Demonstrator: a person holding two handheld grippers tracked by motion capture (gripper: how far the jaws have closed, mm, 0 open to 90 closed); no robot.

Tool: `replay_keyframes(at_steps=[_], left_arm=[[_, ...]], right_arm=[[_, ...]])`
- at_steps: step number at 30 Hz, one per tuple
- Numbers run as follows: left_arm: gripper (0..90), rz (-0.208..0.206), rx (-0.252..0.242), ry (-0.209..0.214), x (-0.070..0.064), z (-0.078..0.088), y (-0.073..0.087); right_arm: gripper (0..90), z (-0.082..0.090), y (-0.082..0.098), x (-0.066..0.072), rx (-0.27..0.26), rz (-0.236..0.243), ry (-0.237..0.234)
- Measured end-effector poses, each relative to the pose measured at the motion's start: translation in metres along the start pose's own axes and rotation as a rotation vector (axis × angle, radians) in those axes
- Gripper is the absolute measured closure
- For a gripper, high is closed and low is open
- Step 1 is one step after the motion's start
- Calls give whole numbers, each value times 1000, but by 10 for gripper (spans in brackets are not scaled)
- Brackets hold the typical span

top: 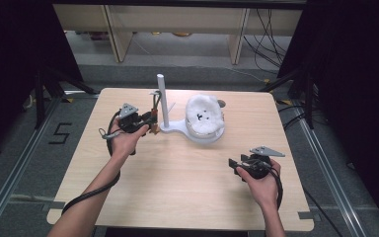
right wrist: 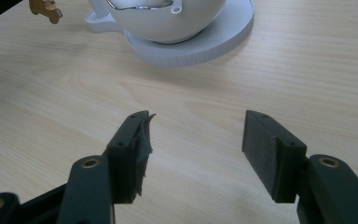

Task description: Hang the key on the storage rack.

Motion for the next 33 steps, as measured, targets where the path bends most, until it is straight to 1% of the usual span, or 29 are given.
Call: replay_keyframes(at_steps=[2, 3, 4, 5, 8, 10, 15, 16, 21, 23, 26, 28, 29, 30, 33], left_arm=[[668, -12, 3, -3, 1, -1, 0], [667, -16, 2, -7, 1, -2, 0], [666, -24, 5, -10, 1, -2, 0], [664, -29, 5, -9, 0, -3, 0], [652, -38, 9, -14, 0, -6, 1], [641, -49, 9, -17, 0, -6, 1], [606, -71, 21, -22, 0, -4, 3], [596, -81, 29, -23, 1, -2, 3], [522, -105, 36, -29, 4, 12, 5], [491, -129, 36, -39, 7, 22, 6], [448, -149, 42, -50, 10, 34, 9], [432, -160, 43, -50, 11, 42, 11], [426, -163, 47, -51, 11, 46, 12], [421, -171, 52, -51, 11, 50, 13], [410, -186, 43, -52, 11, 62, 17]], right_arm=[[426, 0, -1, -1, -14, 10, 7], [426, 1, 0, -2, 1, 17, 15], [426, 1, 0, -2, 1, 18, 20], [427, 1, -1, -4, 1, 35, 10], [426, 0, -1, -5, -3, 39, 14], [426, -1, -1, -4, -9, 37, 3], [426, -1, -1, -5, -10, 37, 0], [426, -1, -1, -4, -10, 34, -7], [426, -1, -1, -5, -9, 33, 6], [426, 0, -1, -5, -5, 34, 8], [426, -1, -1, -6, -9, 36, 0], [426, -1, -1, -6, -11, 34, -2], [426, -1, -1, -7, -6, 34, 9], [426, -1, 0, -6, 0, 29, 7], [426, -1, 0, -7, -3, 30, 14]])
Point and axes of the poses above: each handheld gripper's, and its own axes: z roughly backward along the jaws, y roughly out of its underside, x roughly to its left, the point moved 8 cm from there along -z, roughly forward along the jaws, and after that the axes turned 5 degrees about -z, right-handed, at the moved point
